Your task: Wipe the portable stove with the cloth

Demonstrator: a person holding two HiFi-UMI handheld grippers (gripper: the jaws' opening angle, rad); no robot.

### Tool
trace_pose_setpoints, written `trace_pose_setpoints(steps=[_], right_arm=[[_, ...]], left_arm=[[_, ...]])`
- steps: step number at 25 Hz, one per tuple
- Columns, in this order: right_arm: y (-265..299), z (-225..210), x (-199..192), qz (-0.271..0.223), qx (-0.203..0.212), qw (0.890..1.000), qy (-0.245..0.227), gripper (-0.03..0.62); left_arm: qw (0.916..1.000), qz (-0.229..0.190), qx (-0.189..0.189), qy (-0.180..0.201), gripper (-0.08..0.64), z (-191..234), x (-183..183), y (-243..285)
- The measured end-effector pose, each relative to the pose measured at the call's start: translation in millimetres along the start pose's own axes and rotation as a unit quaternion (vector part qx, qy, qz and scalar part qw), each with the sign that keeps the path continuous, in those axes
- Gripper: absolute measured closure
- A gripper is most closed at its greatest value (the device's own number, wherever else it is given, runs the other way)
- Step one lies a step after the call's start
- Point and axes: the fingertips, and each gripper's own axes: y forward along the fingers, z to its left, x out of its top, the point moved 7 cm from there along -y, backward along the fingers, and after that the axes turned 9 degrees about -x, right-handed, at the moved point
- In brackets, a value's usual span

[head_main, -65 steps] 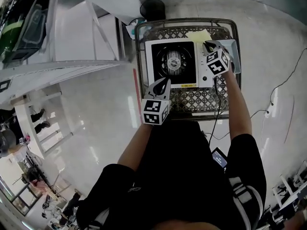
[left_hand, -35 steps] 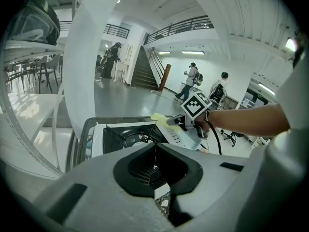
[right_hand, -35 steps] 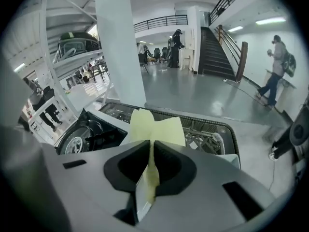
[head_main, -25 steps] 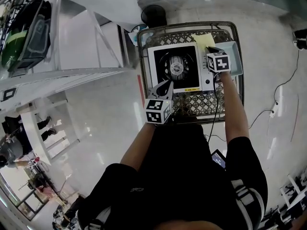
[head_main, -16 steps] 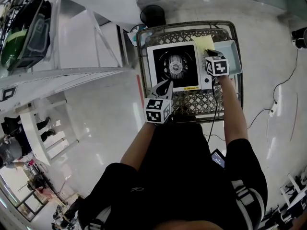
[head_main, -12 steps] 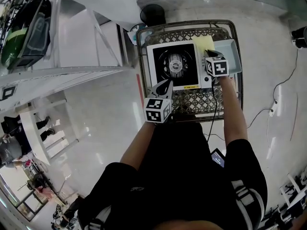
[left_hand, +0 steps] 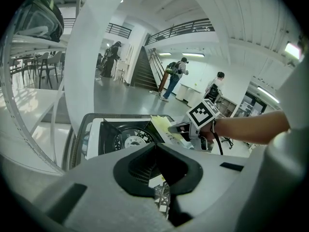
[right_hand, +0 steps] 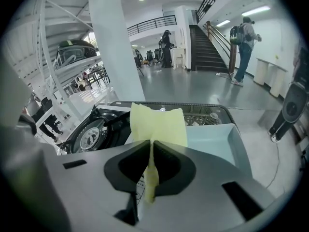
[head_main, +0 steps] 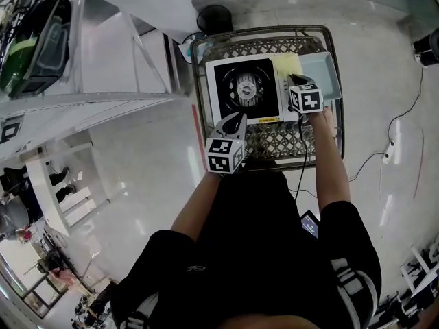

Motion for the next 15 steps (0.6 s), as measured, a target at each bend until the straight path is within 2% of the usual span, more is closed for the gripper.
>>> trace_pose_setpoints(steps=[15], right_arm=[[-27.9, 9.8, -38.1, -0.008, -0.003, 1.000, 0.001, 0.568]], left_arm=[[0.9993, 0.019, -0.027, 0.020, 0.538, -28.8, -11.8, 16.4]])
